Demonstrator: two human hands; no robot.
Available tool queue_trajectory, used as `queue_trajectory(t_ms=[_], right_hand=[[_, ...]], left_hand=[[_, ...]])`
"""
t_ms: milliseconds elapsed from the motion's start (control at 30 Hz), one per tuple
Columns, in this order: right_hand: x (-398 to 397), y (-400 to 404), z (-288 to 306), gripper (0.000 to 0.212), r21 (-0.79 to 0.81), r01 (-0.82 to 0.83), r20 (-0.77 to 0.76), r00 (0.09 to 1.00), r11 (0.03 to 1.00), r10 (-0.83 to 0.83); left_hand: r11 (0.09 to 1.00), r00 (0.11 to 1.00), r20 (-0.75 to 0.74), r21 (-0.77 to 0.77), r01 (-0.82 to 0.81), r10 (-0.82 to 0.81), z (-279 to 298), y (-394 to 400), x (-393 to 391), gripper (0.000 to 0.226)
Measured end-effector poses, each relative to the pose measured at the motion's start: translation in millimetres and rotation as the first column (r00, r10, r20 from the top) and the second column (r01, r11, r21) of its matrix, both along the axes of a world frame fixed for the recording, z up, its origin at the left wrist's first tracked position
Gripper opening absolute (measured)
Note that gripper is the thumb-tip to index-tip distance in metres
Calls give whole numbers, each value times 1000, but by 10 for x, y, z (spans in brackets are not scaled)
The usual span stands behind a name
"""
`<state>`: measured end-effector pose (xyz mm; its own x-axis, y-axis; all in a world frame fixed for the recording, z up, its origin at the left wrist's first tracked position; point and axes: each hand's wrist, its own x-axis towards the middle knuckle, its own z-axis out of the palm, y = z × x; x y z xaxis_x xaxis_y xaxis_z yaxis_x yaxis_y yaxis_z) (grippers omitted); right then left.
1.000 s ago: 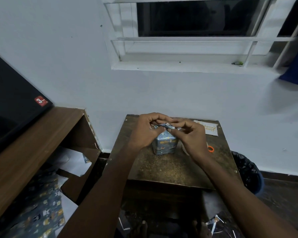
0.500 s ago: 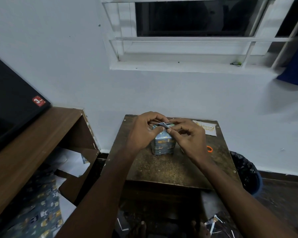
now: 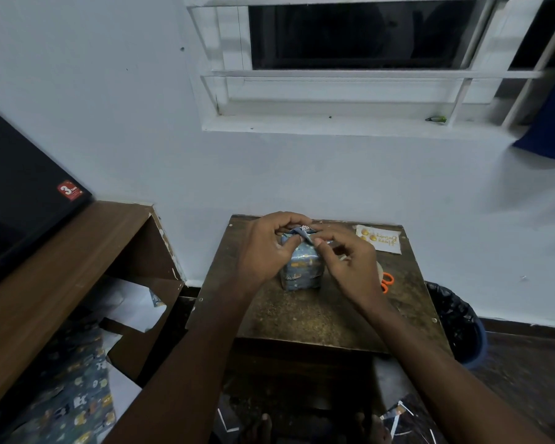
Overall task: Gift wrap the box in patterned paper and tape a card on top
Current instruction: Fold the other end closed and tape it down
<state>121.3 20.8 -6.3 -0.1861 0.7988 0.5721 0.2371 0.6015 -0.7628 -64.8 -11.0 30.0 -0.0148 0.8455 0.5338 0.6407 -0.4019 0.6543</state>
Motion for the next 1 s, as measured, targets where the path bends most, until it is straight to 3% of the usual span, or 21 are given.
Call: queue_trajectory(t_ms=[167,267,400,500,633,800,1000], right_hand=[[14,25,58,22,-142,-39,-121,992,989,22],[35,14,95,22,-140,-76,-67,995,987,67],[-2,10,115,7,-192,-81,-113,992,978,60],[-41,15,139,6,-245,-83,-150,987,966,47],[-78,-11,171,13,-183,-51,-82,996,982,36],[-132,12,176,10,-294,-79,-133,990,953,41],[-117,35,176,23,-326,-162,-206,974,931,97]], left_hand=[[997,999,-9,52,-48,48,-93,68,46,31],[996,998,2,53,-70,70,-88,54,68,32],[996,996,-10,27,-90,90,-63,23,120,49],[996,996,-4,18,-84,84,-51,8,124,61],[996,996,-8,4,-89,89,-44,13,116,71],[997,998,-1,-15,-71,71,-18,-1,112,72],[998,999,17,-40,-39,40,10,12,91,70]])
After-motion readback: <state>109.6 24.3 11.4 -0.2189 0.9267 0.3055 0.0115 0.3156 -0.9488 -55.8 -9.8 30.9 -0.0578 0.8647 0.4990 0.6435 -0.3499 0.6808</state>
